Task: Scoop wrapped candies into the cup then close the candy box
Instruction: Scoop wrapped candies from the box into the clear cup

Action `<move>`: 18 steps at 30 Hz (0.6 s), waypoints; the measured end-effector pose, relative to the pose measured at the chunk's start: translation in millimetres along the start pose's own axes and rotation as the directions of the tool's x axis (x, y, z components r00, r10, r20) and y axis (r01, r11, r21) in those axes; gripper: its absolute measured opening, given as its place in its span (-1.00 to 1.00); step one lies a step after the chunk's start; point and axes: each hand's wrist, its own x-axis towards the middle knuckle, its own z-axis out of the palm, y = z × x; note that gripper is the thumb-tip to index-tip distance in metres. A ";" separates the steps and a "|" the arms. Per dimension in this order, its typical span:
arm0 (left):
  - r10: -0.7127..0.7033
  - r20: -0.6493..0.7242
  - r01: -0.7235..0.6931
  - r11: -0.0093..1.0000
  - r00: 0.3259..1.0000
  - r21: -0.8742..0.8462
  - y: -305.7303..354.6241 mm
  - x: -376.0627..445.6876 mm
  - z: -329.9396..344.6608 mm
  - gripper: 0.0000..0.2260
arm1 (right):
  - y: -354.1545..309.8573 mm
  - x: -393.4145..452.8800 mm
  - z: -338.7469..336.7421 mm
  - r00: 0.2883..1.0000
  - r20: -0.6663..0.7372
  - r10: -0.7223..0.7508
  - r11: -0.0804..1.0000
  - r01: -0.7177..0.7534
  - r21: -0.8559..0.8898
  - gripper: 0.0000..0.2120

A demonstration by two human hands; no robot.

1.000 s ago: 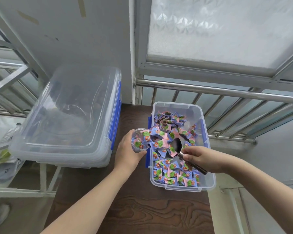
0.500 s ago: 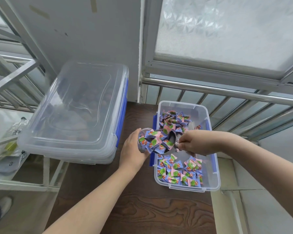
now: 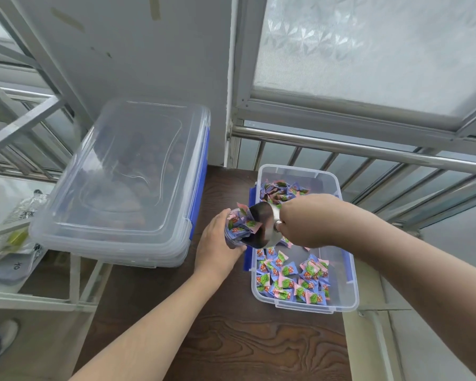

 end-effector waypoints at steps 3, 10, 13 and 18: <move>0.005 0.002 -0.005 1.000 1.000 -0.024 -1.5 -0.1 0.4 -0.27 | -10.6 -5.7 -5.5 0.998 -0.062 -0.023 0.996 0.018 -0.092 -0.90; -0.010 0.023 0.011 1.000 1.000 -0.009 -4.3 3.7 0.5 -0.21 | -1.6 -19.1 -19.0 0.995 -0.103 -0.005 0.989 -0.010 -0.146 -0.84; -0.007 0.022 0.007 1.000 1.000 0.019 -6.1 4.7 2.2 -0.20 | 9.4 -27.0 -23.7 0.993 -0.115 0.016 0.994 -0.028 -0.104 -0.71; -0.013 0.028 0.012 0.999 1.000 0.035 -7.1 6.9 3.8 -0.17 | 20.2 -26.1 -20.1 0.987 -0.159 0.028 0.999 -0.024 0.024 -0.63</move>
